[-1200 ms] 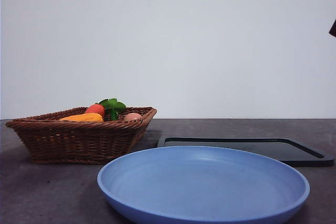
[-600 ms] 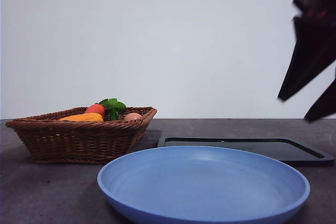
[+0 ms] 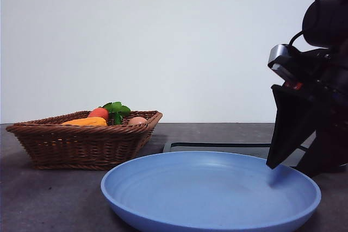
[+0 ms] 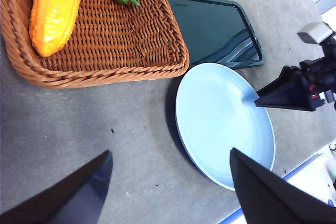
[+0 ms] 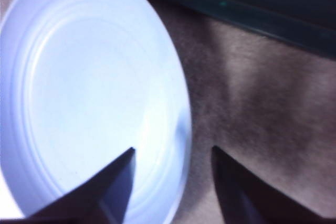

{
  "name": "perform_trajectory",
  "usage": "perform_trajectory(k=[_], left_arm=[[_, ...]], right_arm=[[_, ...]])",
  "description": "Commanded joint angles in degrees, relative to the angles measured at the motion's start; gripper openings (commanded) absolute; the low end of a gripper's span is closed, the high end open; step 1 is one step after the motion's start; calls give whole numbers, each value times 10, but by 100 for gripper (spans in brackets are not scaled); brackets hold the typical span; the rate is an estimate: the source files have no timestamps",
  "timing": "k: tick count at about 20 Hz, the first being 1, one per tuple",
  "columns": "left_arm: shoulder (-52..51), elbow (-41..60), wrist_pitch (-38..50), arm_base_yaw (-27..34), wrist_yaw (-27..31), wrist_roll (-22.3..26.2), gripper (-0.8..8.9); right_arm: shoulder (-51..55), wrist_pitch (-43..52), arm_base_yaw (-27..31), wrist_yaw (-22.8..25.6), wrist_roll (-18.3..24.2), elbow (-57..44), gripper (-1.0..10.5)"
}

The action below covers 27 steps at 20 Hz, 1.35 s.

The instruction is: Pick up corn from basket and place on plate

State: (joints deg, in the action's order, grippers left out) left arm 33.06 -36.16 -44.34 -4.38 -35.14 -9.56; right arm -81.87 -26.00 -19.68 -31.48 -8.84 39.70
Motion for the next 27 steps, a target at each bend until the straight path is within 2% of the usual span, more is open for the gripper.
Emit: perform_trajectory(k=[1,4,6,13,17,21,27], left_arm=[[3,-9,6,-1,-4,9,365],[3,-9,6,-1,-4,9,365],[4,-9,7,-1,-4,9,365],[42,-22,30,-2,0,10,363],[107,-79,37,-15,59,30,363],[209,-145,60,-54,135,58,363],[407,-255,96,-128,289,99,363]], right_arm=[[-19,12,-12,0,-2,9,141],[-36,20,-16,0,-3,9,91],[-43,20,-16,0,-3,9,3],[-27,-12,-15,0,-8,47,2],[21,-86,-15,0,8,104,1],[88,-143,-8,0,22,133,2],[190,-181,15,0,20,133,2]])
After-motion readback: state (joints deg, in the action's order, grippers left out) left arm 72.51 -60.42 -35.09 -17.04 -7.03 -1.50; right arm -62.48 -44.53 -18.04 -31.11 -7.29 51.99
